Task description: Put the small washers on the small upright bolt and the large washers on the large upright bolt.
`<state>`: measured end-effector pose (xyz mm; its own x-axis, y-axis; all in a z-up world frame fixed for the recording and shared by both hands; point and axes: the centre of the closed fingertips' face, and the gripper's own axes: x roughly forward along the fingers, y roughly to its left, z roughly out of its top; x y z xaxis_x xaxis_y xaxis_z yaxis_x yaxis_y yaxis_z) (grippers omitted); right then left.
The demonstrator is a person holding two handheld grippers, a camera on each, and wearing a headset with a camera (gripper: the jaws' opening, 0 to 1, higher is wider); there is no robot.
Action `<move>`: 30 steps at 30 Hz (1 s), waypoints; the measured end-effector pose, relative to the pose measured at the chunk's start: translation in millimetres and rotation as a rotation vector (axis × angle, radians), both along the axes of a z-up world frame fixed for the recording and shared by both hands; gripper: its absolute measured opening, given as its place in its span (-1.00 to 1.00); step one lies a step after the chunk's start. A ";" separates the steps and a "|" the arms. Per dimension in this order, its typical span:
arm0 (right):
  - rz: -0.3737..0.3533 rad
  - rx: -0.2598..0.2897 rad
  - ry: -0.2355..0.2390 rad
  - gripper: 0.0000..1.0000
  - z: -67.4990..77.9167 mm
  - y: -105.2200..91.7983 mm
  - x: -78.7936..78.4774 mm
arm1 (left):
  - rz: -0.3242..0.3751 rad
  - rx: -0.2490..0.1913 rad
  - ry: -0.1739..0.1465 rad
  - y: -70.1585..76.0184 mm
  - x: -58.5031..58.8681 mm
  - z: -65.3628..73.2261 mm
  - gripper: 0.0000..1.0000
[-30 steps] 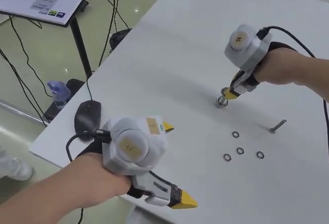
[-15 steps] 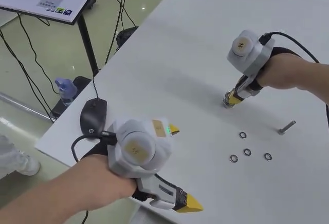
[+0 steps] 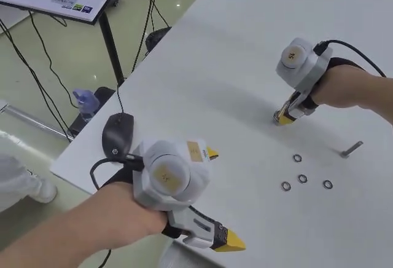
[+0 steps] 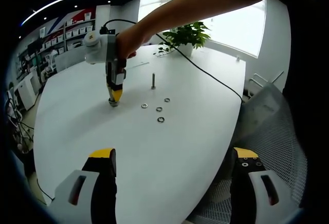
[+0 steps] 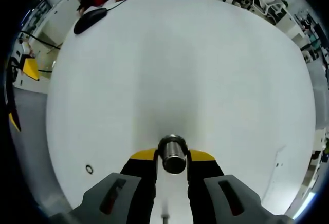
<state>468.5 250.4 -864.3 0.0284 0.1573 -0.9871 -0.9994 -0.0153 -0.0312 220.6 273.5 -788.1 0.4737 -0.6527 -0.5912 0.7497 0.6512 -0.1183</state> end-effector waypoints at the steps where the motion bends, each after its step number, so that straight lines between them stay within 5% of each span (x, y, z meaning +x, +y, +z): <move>1: -0.001 0.001 0.002 -0.56 -0.1 0.0 -0.8 | 0.000 -0.002 0.001 -0.3 0.1 0.1 0.85; 30: 0.013 0.011 -0.017 -0.40 2.6 6.9 7.9 | -0.009 0.002 0.012 -2.2 -3.2 -0.2 0.79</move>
<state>476.3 257.3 -861.7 0.0431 0.1689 -0.9847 -0.9984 -0.0283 -0.0486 217.4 271.4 -788.3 0.4608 -0.6553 -0.5985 0.7537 0.6450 -0.1260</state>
